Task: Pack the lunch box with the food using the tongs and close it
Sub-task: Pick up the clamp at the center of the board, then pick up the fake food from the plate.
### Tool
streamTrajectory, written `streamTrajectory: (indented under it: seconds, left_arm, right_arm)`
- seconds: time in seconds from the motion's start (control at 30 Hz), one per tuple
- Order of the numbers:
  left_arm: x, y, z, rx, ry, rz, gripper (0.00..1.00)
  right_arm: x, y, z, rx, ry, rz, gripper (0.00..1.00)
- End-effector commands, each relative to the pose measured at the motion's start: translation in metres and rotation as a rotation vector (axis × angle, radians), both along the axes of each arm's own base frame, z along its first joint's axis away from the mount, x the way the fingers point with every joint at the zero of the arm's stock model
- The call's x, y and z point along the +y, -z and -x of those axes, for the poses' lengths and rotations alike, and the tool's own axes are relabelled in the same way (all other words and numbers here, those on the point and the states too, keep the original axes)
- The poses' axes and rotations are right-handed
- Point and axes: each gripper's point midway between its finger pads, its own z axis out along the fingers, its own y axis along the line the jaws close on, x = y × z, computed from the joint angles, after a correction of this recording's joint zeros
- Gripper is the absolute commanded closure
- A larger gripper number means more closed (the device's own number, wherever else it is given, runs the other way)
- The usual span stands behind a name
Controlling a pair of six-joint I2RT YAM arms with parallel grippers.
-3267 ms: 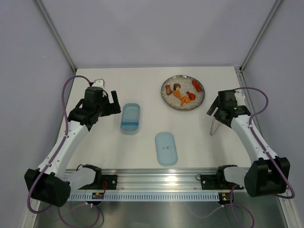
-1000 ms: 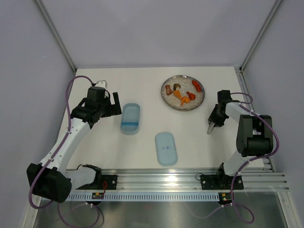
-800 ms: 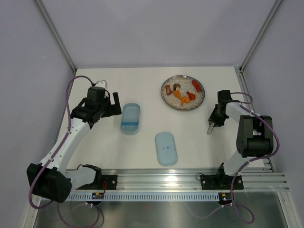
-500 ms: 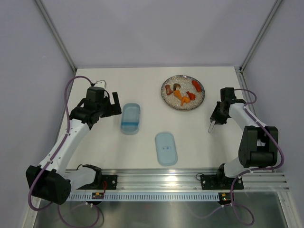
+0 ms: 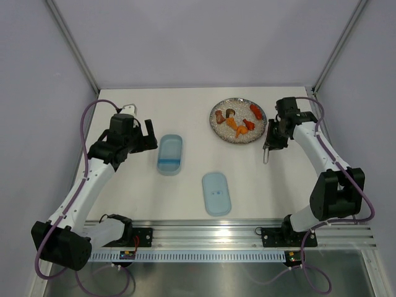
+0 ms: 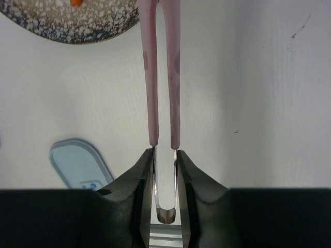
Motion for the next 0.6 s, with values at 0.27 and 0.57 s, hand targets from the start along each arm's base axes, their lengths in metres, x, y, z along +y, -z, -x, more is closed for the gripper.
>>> streamTrajectory:
  seconds: [0.27, 0.57]
  left_arm:
    - [-0.001, -0.015, -0.002, -0.053, 0.010, 0.012, 0.01]
    - [-0.002, -0.018, -0.002, -0.054, 0.015, 0.012, 0.01]
  right_arm:
    - [0.014, -0.009, -0.004, 0.077, -0.116, 0.046, 0.83]
    - [0.007, -0.008, -0.034, 0.135, -0.151, 0.118, 0.81]
